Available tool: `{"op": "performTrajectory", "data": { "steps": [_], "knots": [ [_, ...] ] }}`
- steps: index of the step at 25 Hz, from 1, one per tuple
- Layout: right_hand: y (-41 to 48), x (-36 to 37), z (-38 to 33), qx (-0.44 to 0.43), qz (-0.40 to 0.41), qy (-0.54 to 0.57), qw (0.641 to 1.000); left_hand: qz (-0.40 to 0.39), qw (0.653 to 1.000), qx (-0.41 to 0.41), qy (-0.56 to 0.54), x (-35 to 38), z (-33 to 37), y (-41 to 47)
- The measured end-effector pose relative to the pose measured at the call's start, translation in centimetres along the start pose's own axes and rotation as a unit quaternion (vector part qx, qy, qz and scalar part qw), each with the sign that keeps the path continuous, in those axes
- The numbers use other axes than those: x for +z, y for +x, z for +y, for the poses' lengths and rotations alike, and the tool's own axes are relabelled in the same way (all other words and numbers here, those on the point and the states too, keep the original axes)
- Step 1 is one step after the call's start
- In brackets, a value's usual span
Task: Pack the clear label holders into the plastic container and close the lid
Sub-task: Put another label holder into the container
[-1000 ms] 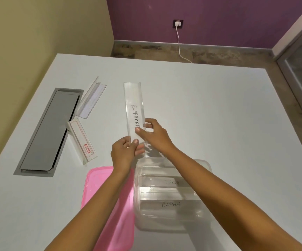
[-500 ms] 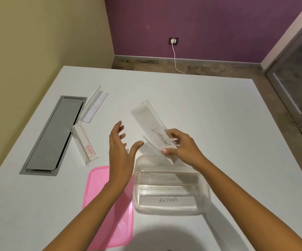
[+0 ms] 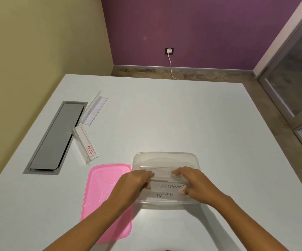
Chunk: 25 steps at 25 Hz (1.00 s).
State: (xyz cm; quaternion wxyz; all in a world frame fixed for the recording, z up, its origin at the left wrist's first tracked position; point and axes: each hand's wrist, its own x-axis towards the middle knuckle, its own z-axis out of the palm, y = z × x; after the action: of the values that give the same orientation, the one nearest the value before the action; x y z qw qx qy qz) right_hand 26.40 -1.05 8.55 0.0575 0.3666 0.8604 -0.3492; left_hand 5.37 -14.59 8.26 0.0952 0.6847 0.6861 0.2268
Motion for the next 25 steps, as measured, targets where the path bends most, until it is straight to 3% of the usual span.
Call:
{"op": "performTrajectory", "data": {
  "steps": [8,13,22,25],
  "knots": [
    [0.7,2.7,0.1,0.009,-0.05,-0.133,0.99,-0.191,0.97,-0.129,0.074,3.2,-0.5,0.4],
    [1.6,3.3,0.0,0.022,-0.06,-0.16,0.985,-0.263,0.948,-0.134,0.121,3.8,-0.2,1.7],
    [1.1,3.7,0.0,0.014,-0.026,-0.134,0.991,-0.266,0.94,-0.154,0.149,4.1,0.5,1.2],
    [0.8,3.5,-0.4,-0.006,0.001,-0.129,0.992,-0.208,0.96,-0.162,0.099,3.3,0.9,0.7]
  ]
}}
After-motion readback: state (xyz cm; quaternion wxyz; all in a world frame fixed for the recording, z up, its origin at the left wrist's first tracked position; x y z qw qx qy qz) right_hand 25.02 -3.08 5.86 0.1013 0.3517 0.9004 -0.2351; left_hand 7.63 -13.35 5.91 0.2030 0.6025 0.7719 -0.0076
